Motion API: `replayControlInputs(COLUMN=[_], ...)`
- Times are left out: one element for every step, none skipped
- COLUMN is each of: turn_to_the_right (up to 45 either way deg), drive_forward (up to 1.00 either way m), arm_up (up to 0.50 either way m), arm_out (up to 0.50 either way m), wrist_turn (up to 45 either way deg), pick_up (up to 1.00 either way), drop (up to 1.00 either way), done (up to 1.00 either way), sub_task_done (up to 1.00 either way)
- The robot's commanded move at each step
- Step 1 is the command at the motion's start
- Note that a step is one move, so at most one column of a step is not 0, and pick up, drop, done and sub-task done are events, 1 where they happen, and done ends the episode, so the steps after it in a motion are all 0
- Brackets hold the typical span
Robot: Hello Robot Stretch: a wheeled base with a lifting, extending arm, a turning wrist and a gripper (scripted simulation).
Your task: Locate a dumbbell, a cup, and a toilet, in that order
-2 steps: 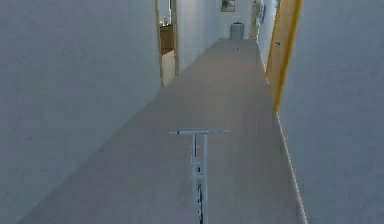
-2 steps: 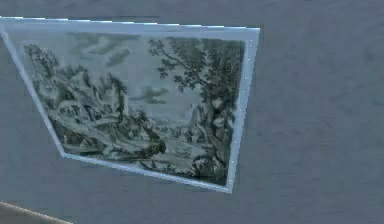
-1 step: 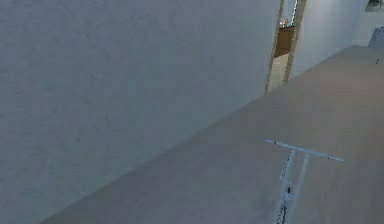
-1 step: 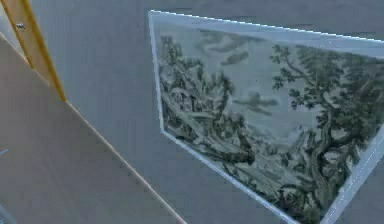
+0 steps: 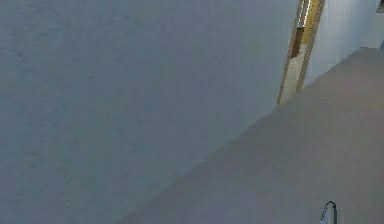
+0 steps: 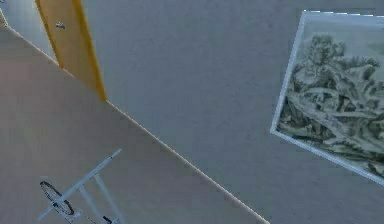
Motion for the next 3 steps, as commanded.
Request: replayControlInputs(turn_to_the_right=[9.0,0.0,30.0], drive_forward=[0.0,0.55,0.0], arm_up=[0.0,0.0,0.0], arm_out=[0.0,0.0,0.0], wrist_turn=[0.0,0.0,0.0], pick_up=[0.0,0.0,0.0], drop=[0.0,0.0,0.0], done=[0.0,0.0,0.0], sub_task_done=[0.0,0.0,0.0])
